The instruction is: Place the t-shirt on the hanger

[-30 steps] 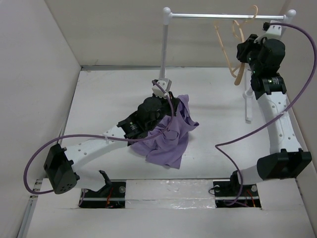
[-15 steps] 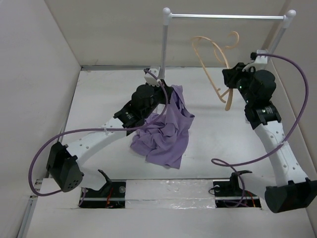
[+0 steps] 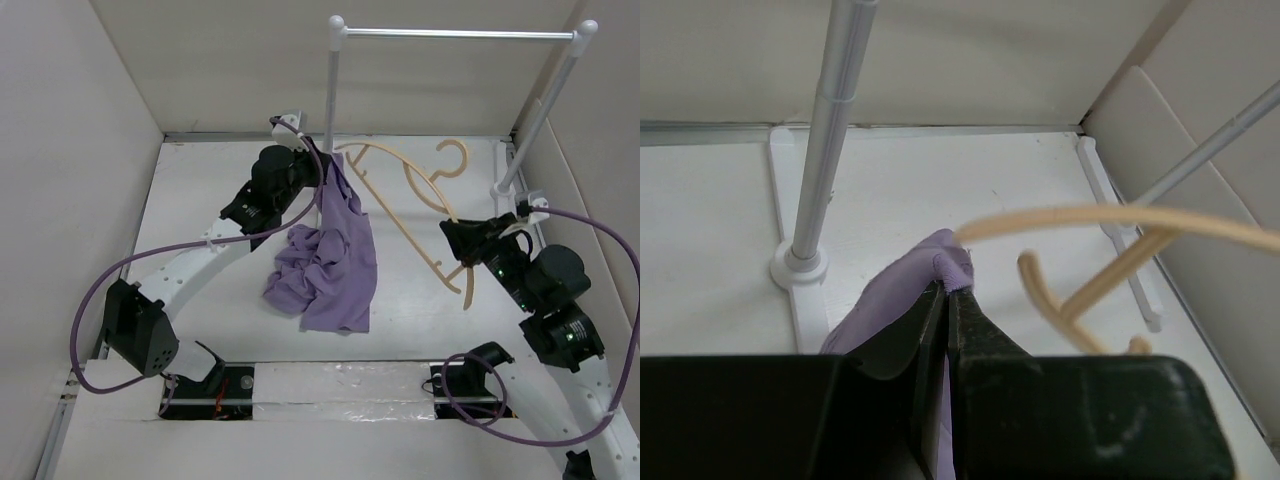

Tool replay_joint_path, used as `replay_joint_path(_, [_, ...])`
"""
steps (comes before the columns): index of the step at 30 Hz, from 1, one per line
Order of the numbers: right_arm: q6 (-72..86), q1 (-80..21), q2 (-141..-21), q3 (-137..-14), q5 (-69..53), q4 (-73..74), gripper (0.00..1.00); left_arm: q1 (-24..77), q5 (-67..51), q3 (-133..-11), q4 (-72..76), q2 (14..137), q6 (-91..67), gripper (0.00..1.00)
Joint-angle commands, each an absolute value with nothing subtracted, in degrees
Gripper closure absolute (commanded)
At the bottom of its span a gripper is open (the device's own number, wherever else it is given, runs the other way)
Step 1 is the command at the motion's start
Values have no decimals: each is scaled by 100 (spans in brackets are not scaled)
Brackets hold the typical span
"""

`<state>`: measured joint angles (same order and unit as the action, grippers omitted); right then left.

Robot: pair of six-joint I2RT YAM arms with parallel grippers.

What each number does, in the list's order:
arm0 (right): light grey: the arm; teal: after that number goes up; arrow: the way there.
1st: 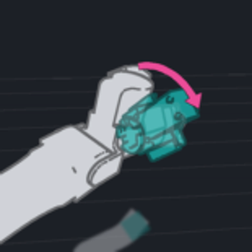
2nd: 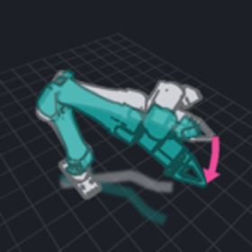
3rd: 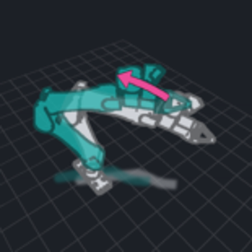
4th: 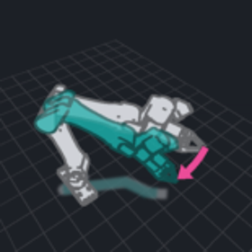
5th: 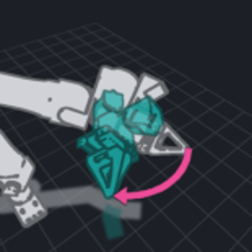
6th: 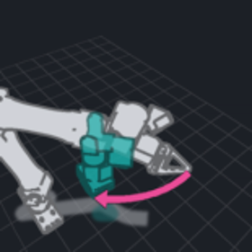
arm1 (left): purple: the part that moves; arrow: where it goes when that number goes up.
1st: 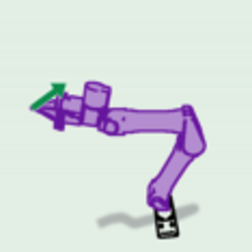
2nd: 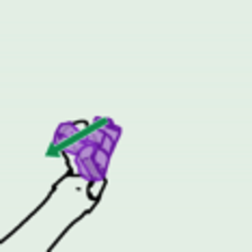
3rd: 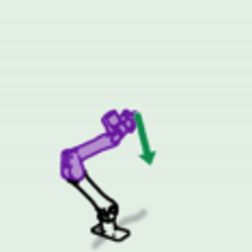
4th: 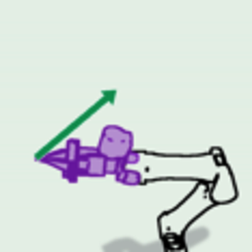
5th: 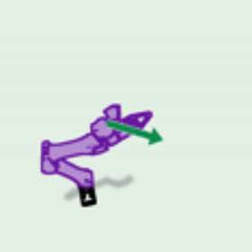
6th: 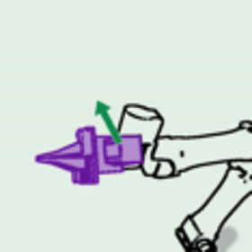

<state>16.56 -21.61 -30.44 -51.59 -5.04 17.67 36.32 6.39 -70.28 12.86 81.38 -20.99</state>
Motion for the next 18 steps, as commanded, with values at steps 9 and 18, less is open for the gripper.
replay_joint_path(9, [1855, -2698, -2496, -5133, -651, 2778, 100, 3656, 642, -7620, 1397, 8086, -2021, 100])
replay_joint_path(18, [1503, -2751, -2532, -6019, -414, 3207, 100, 3604, 906, -7672, 1239, 8103, -1881, 100])
